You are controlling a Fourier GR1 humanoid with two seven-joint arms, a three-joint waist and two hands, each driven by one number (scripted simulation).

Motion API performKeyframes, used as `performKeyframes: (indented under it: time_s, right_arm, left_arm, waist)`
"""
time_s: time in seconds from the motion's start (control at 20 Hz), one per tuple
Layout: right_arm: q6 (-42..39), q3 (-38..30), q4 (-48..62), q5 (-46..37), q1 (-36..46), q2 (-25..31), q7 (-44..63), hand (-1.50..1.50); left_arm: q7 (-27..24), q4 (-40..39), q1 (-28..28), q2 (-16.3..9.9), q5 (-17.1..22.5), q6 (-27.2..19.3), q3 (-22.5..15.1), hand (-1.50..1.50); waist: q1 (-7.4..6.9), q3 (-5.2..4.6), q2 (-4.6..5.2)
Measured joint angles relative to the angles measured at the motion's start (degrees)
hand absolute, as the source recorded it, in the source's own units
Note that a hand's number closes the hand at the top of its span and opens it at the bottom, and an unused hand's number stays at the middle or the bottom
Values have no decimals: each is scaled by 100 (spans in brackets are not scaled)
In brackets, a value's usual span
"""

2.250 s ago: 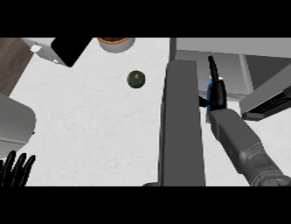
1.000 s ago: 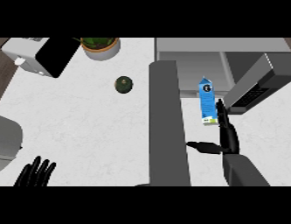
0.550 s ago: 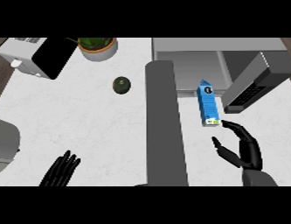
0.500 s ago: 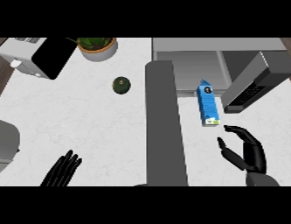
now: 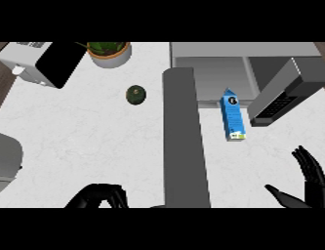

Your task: Pick up the milk, place it into the microwave and close the microwave

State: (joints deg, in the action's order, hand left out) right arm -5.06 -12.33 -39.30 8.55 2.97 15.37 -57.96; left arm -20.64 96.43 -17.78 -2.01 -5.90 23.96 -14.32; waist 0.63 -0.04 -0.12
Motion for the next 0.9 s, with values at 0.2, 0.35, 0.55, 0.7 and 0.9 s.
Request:
performKeyframes:
  time_s: [0.2,0.35,0.55,0.7,0.9]
  right_arm:
    - [-233,-150,-232,218,-281,218,75,-150]
    - [-339,-222,-253,285,-437,361,73,-150]
    - [-500,-246,-332,381,-586,513,133,-150]
    - [-611,-274,-382,471,-629,636,186,-150]
    - [-700,-244,-406,506,-664,717,201,-150]
  left_arm:
    - [23,-535,552,124,-139,-713,-266,150]
    - [-142,-1094,995,163,-297,-1110,-349,150]
    - [133,-1684,1726,120,-479,-1033,-517,150]
    - [475,-2074,2049,145,-643,-813,-790,150]
    - [737,-2729,2476,175,-736,-570,-1263,150]
  waist:
    - [-13,2,7]
    - [-19,2,11]
    - [24,4,18]
    - [41,5,19]
    - [68,8,25]
